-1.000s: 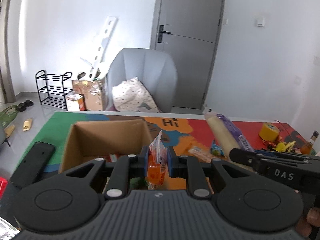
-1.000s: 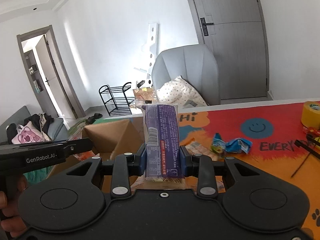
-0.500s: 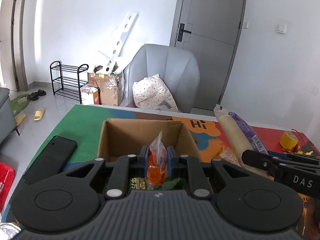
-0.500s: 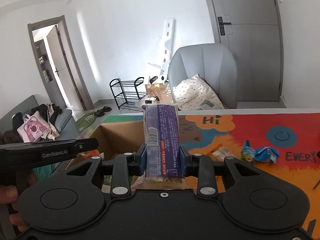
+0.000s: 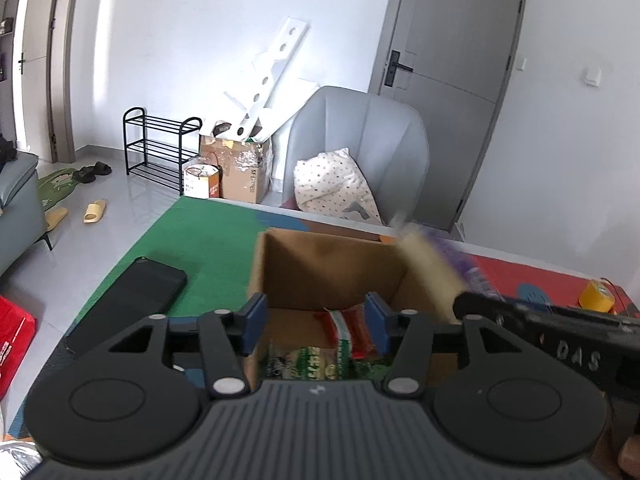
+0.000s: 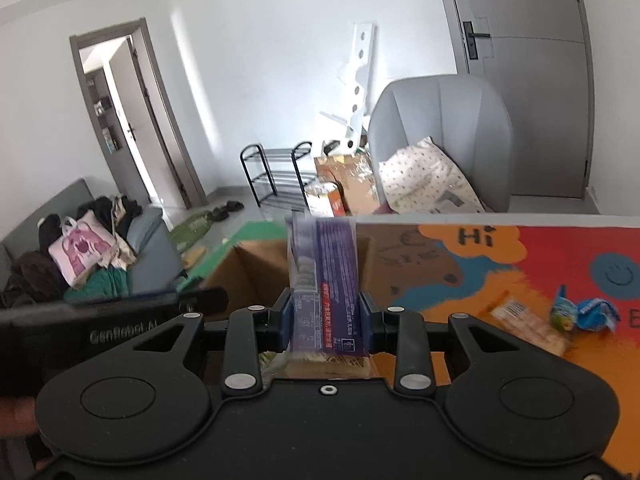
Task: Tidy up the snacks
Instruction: 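Carry both snacks over the cardboard box and open both tools to drop them, then move both tools back over the snacks on the table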
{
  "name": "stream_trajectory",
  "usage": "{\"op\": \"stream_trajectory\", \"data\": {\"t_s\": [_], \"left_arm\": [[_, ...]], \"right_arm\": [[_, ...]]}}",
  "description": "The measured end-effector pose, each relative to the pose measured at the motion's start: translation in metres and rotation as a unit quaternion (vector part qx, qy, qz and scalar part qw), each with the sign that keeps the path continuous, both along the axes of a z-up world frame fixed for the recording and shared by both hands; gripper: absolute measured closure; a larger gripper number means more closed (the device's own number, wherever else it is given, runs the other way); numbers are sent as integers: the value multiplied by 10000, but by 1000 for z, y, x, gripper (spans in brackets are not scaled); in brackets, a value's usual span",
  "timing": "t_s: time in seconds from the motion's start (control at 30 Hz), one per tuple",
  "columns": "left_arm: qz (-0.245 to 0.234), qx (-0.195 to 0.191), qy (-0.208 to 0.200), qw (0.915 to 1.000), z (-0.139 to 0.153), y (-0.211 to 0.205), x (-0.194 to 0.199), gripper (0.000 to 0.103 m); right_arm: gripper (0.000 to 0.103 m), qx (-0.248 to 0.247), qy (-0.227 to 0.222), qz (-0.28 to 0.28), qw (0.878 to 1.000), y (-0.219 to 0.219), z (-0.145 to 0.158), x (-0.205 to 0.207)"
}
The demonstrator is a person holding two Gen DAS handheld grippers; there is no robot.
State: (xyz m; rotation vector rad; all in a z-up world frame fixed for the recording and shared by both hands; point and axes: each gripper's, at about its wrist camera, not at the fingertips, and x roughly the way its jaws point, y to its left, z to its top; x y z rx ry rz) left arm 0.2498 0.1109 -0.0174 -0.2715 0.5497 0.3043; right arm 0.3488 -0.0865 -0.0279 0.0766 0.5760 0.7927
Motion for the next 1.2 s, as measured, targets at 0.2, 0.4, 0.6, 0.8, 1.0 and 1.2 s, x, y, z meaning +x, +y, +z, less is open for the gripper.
{"op": "stream_trajectory", "data": {"t_s": [0.2, 0.4, 0.6, 0.8, 1.0, 1.2], "left_arm": [[-5, 29, 1, 10000, 2, 3, -4, 29], [-203, 69, -18, 9998, 1, -8, -5, 19], [-405, 109, 0, 9991, 1, -26, -3, 16], [-557, 144, -45, 9983, 4, -47, -5, 15], [-793, 209, -129, 9966, 10, -68, -5, 15], [-820, 350, -315, 9955, 16, -89, -3, 16]], "right_arm": [[53, 36, 23, -103, 9999, -4, 1, -2], [52, -97, 115, -319, 9994, -27, -3, -3], [47, -198, 201, -566, 9980, -57, -7, -6], [46, -172, 272, -803, 9963, -87, -9, -5], [46, -106, 377, -1003, 9942, -110, -15, -5], [46, -88, 442, -1131, 9926, -129, -18, -7]]}}
